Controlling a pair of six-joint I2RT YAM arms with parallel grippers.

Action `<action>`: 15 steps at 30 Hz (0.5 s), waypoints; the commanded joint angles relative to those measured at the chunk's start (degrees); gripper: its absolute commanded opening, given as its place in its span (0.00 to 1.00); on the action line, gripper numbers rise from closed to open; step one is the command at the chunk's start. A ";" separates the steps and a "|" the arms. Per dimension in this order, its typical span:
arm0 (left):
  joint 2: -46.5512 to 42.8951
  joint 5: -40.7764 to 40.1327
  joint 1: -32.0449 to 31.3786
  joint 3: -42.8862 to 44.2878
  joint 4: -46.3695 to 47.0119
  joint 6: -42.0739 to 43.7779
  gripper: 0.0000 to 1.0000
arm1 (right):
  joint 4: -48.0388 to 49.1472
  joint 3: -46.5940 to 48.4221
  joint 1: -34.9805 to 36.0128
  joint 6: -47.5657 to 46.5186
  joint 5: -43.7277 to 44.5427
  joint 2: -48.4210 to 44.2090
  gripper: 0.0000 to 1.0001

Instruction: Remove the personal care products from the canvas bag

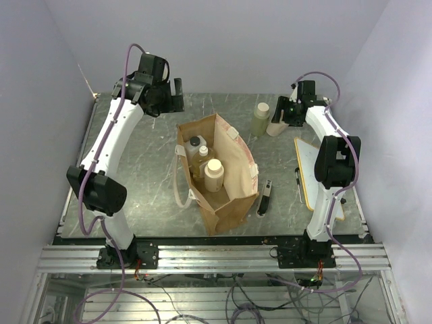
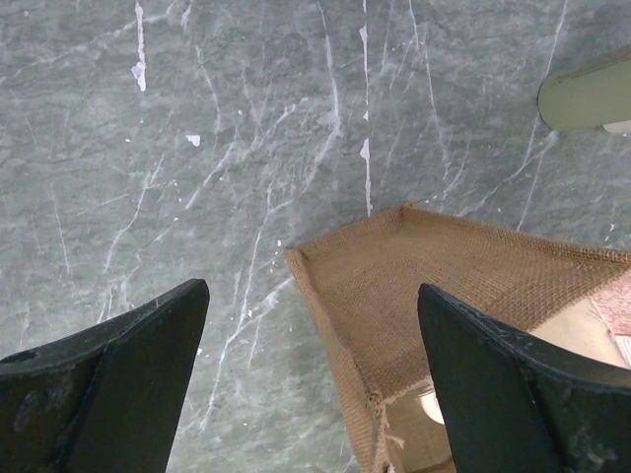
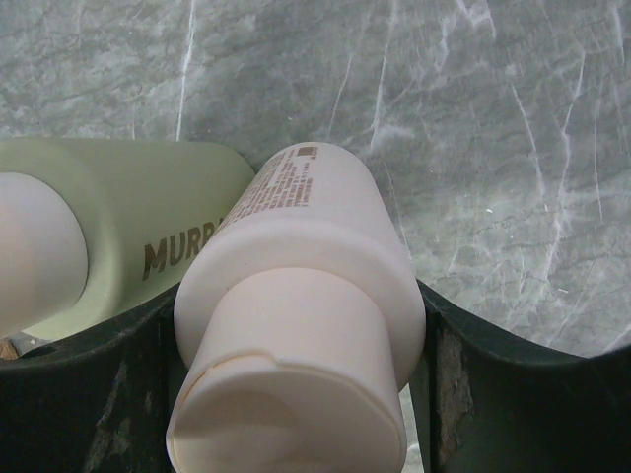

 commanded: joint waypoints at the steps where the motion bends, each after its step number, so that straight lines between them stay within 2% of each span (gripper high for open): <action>1: 0.79 2.84 0.53 1.56 0.93 -0.84 0.98 | 3.89 2.71 -0.38 -0.20 -1.05 -1.31 0.08; 4: 1.03 3.43 0.60 1.37 0.99 -0.82 0.98 | 3.72 2.63 -0.38 -0.31 -1.43 -0.94 0.23; 8: 1.19 3.43 0.74 1.63 0.85 -0.41 0.98 | 3.17 3.43 -0.38 -0.34 -1.90 -0.45 0.52; 15: 0.15 4.12 0.88 -0.28 1.31 -0.78 0.98 | 2.92 4.16 -0.38 -0.42 -1.88 -0.51 0.83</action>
